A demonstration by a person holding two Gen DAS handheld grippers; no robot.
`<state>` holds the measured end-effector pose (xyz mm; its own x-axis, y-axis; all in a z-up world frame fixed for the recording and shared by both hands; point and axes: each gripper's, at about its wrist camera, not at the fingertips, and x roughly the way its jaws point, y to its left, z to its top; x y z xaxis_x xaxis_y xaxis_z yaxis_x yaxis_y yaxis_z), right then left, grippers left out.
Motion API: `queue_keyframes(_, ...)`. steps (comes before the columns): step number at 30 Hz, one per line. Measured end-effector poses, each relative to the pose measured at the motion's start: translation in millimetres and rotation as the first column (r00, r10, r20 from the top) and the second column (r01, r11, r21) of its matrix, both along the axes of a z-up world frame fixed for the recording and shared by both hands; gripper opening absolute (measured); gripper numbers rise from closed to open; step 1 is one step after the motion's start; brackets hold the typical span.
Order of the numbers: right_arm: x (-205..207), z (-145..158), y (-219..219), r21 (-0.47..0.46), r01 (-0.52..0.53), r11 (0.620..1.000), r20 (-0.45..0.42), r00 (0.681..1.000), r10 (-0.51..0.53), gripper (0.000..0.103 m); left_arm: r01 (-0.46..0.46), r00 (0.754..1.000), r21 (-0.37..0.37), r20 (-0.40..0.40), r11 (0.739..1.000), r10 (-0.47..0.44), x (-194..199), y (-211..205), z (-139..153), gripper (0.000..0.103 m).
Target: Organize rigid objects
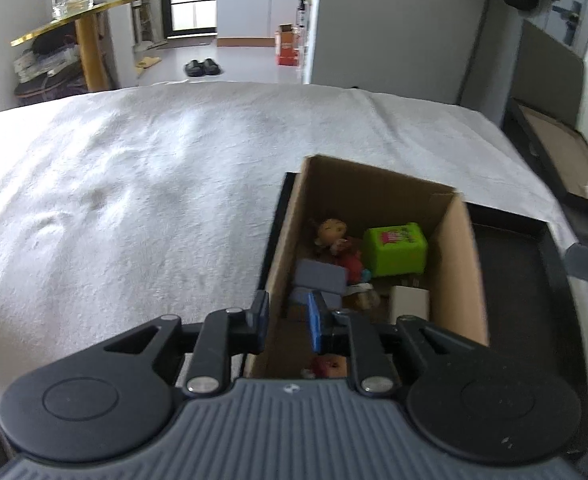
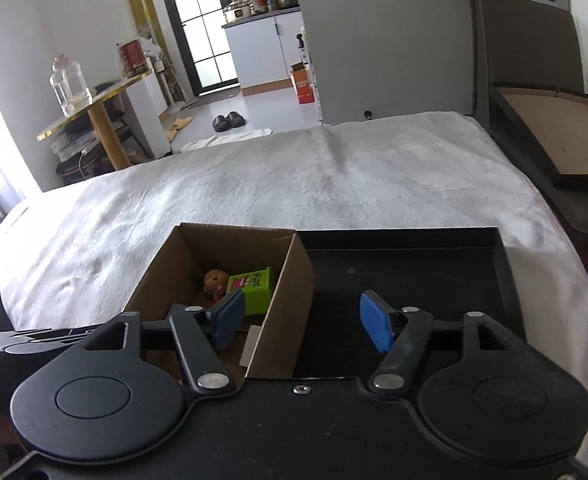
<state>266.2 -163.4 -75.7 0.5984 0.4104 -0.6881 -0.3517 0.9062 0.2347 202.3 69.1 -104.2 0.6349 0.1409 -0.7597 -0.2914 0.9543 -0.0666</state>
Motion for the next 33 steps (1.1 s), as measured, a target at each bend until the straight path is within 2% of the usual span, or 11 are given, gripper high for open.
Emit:
queue_keyframes(3, -4.6, 2.5, -7.6, 0.015, 0.019, 1.000, -0.004, 1.000, -0.019, 0.074, 0.026, 1.000, 0.003, 0.005, 1.000, -0.026, -3.4, -6.1, 8.2, 0.033)
queue_keyframes(5, -9.0, 4.9, -13.7, 0.020, 0.036, 0.999, -0.002, 0.999, -0.036, 0.078, 0.044, 0.999, 0.018, 0.016, 0.999, -0.045, -7.7, -11.2, 13.6, 0.046)
queue_keyframes(10, -18.0, 12.0, -28.6, 0.041, 0.079, 0.996, 0.001, 0.997, -0.080, 0.084, 0.102, 0.994, 0.026, 0.041, 0.994, -0.103, -18.9, -21.3, 30.4, 0.058)
queue_keyframes(13, -24.7, 16.7, -36.0, 0.045, 0.105, 0.993, 0.003, 0.994, -0.105, 0.090, 0.117, 0.992, 0.046, 0.049, 0.992, -0.119, -25.2, -26.2, 40.5, 0.066)
queue_keyframes(17, -35.2, 23.7, -44.6, 0.056, 0.126, 0.990, 0.002, 0.992, -0.126, 0.093, 0.135, 0.988, 0.032, 0.070, 0.990, -0.137, -35.7, -30.1, 55.1, 0.076)
queue_keyframes(25, -54.3, 44.0, -58.9, 0.085, 0.145, 0.986, 0.014, 0.989, -0.147, 0.097, 0.159, 0.980, 0.037, 0.118, 0.987, -0.162, -63.9, -41.5, 82.7, 0.087)
queue_keyframes(33, -76.1, 62.2, -70.0, 0.094, 0.151, 0.984, 0.022, 0.988, -0.154, 0.102, 0.176, 0.976, 0.046, 0.125, 0.983, -0.181, -89.4, -52.9, 100.1, 0.091)
